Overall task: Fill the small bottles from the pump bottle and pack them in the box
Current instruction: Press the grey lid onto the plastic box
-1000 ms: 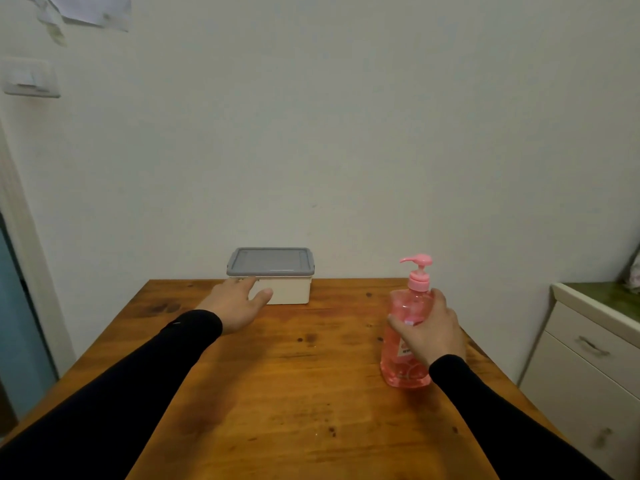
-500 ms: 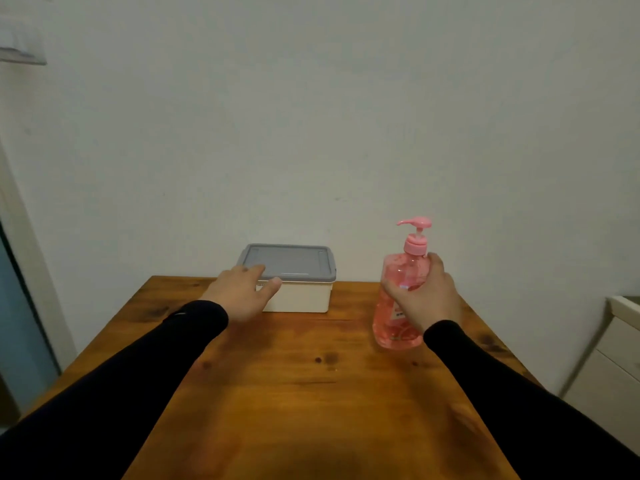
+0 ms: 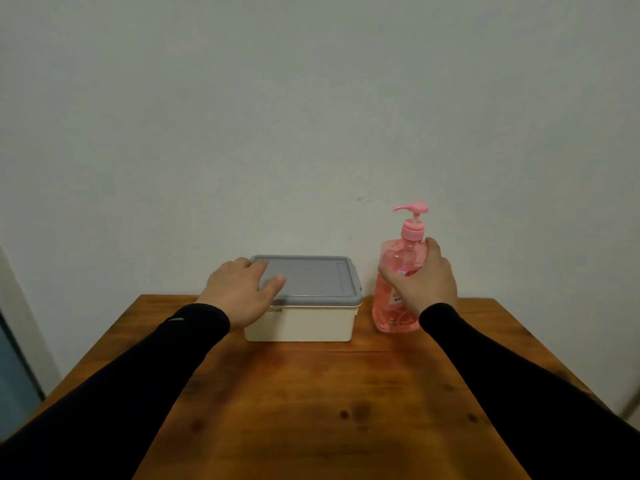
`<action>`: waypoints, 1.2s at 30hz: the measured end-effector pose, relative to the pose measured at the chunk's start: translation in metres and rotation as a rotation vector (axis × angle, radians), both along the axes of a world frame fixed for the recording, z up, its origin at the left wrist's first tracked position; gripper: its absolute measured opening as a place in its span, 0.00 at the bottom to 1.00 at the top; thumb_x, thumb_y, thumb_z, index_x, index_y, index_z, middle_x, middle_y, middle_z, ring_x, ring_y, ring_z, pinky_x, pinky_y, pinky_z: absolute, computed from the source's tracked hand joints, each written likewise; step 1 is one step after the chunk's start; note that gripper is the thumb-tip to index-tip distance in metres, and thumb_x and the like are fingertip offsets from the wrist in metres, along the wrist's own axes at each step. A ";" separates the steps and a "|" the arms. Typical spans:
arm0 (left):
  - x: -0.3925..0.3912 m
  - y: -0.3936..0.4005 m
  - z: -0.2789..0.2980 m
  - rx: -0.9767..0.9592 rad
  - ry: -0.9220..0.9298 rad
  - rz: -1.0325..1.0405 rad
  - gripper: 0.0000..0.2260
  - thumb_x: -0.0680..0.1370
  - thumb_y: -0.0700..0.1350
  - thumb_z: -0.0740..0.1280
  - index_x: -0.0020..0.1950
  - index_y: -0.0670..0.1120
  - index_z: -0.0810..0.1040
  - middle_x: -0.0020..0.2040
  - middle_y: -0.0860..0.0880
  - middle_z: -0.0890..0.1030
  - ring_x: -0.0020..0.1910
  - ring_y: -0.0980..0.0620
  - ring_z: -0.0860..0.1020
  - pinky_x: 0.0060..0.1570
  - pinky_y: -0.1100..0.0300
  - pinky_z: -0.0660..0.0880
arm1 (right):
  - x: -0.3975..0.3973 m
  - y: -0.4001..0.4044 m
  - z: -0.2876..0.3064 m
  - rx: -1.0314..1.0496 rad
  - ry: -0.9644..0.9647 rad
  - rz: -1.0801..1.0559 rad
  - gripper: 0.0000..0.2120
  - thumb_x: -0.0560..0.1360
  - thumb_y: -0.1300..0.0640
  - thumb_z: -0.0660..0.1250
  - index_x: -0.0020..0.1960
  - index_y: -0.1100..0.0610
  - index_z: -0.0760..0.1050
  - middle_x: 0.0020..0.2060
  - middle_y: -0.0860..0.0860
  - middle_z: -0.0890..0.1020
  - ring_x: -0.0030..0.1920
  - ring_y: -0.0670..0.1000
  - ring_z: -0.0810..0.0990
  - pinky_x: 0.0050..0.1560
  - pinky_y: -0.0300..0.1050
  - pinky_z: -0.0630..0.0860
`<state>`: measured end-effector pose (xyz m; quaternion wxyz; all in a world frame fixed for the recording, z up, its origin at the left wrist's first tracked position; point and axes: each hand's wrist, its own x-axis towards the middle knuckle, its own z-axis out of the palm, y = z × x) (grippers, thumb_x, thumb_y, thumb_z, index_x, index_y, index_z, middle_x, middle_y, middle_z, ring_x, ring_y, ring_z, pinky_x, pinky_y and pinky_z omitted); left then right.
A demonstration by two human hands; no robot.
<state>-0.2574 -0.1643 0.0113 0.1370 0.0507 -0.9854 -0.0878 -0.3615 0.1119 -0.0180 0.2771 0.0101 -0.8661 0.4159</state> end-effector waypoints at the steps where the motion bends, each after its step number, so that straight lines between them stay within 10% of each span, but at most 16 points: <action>1: -0.004 -0.001 -0.001 -0.004 0.001 -0.004 0.29 0.79 0.63 0.49 0.75 0.48 0.61 0.70 0.44 0.68 0.68 0.45 0.65 0.66 0.51 0.62 | -0.005 -0.004 -0.002 -0.002 -0.006 0.001 0.40 0.63 0.35 0.72 0.69 0.50 0.62 0.57 0.52 0.77 0.54 0.55 0.78 0.51 0.52 0.79; 21: -0.053 -0.011 -0.022 -0.037 -0.027 -0.043 0.29 0.79 0.63 0.48 0.75 0.48 0.60 0.72 0.44 0.66 0.70 0.45 0.64 0.67 0.51 0.61 | -0.074 -0.036 -0.015 0.001 -0.027 0.015 0.37 0.64 0.35 0.70 0.66 0.51 0.63 0.54 0.54 0.77 0.49 0.55 0.79 0.49 0.53 0.80; 36: -0.046 -0.015 -0.027 -0.044 -0.046 -0.032 0.29 0.79 0.63 0.47 0.75 0.48 0.61 0.72 0.44 0.67 0.69 0.45 0.64 0.66 0.52 0.61 | -0.078 -0.034 -0.009 0.047 -0.168 0.082 0.51 0.66 0.35 0.72 0.76 0.52 0.48 0.68 0.61 0.66 0.63 0.62 0.72 0.60 0.57 0.74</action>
